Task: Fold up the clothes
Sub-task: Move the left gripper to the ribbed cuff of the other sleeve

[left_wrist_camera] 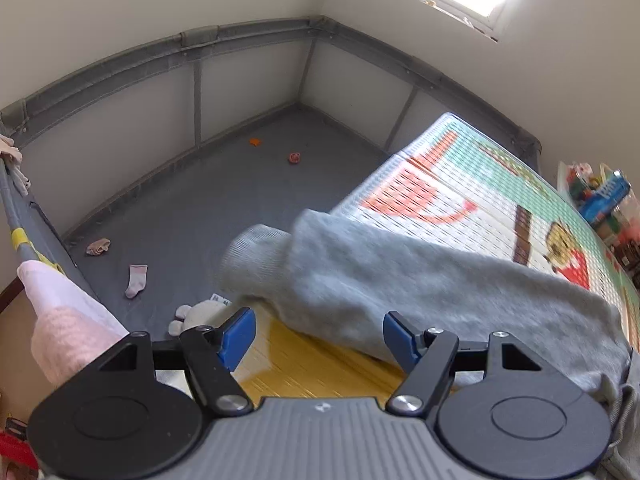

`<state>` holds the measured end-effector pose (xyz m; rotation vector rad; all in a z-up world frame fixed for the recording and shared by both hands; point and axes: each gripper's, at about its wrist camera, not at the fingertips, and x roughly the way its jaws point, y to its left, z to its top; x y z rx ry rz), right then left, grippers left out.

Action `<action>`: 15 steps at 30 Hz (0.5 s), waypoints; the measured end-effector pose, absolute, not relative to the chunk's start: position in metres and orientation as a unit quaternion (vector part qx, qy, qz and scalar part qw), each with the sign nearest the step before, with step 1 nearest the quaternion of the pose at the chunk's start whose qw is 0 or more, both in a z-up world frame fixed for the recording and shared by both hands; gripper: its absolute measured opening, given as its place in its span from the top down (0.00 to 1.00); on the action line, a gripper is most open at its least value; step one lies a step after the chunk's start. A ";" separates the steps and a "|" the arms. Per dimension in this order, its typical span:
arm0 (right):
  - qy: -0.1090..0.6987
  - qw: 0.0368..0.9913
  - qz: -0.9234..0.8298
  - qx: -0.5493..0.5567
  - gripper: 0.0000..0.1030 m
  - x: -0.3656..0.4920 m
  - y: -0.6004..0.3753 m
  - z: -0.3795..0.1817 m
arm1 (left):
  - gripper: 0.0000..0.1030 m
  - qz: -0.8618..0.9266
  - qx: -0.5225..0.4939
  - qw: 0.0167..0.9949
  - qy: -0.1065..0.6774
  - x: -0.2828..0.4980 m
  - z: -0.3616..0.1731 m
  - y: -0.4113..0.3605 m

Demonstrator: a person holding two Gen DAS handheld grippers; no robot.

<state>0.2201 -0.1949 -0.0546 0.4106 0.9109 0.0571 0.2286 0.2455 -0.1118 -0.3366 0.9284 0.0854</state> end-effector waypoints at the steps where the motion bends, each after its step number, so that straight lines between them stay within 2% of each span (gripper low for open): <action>1: 0.436 0.877 0.024 0.202 0.87 0.221 -0.197 -0.057 | 0.29 0.042 -0.163 0.880 0.443 0.231 -0.114 0.251; 15: 0.436 0.867 -0.046 0.237 0.97 0.223 -0.227 -0.097 | 0.26 0.041 -0.205 0.867 0.453 0.277 -0.155 0.303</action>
